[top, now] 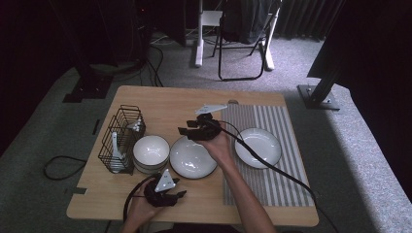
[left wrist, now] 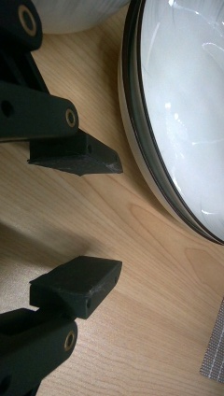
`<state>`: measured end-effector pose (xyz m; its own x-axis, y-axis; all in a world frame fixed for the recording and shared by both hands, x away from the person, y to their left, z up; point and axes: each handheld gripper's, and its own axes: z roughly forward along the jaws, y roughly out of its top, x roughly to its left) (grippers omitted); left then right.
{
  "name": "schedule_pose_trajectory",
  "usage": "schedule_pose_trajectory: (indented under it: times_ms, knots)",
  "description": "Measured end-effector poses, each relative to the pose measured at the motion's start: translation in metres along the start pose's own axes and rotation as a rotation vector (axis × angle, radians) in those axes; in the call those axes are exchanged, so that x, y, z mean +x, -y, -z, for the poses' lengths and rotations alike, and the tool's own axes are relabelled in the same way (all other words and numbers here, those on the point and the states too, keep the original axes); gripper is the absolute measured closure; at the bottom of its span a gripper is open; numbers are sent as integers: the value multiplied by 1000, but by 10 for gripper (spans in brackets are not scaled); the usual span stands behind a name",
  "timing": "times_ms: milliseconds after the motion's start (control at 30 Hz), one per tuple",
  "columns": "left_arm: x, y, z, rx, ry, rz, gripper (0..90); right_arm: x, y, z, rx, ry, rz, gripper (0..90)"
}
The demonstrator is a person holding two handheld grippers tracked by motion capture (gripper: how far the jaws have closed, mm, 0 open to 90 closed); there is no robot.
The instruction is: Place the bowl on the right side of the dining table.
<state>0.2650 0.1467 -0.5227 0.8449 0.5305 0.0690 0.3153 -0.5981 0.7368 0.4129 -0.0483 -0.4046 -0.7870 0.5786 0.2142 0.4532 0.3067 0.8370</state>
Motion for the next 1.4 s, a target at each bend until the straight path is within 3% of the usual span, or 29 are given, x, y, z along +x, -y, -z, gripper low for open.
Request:
schedule_pose_trajectory:
  times_ms: [133,267,533,700,1033,1167,1400]
  knots:
    - [0,0,0,0,1,-3,478,0,-4,-3,-12,-13,-15,495]
    - [0,0,0,0,2,-2,477,4,-7,-10,12,-8,10,496]
    - [0,0,0,1,2,-3,477,6,-5,-19,13,-32,2,494]
    - [0,0,0,-1,3,-3,475,14,-11,-22,20,-33,30,488]
    - [0,0,0,-1,4,-2,474,17,-10,-29,14,-59,8,510]
    - [0,0,0,-1,3,-4,474,21,-15,-31,28,-48,37,510]
    - [0,0,0,1,5,-7,474,19,-19,-34,21,-60,21,476]
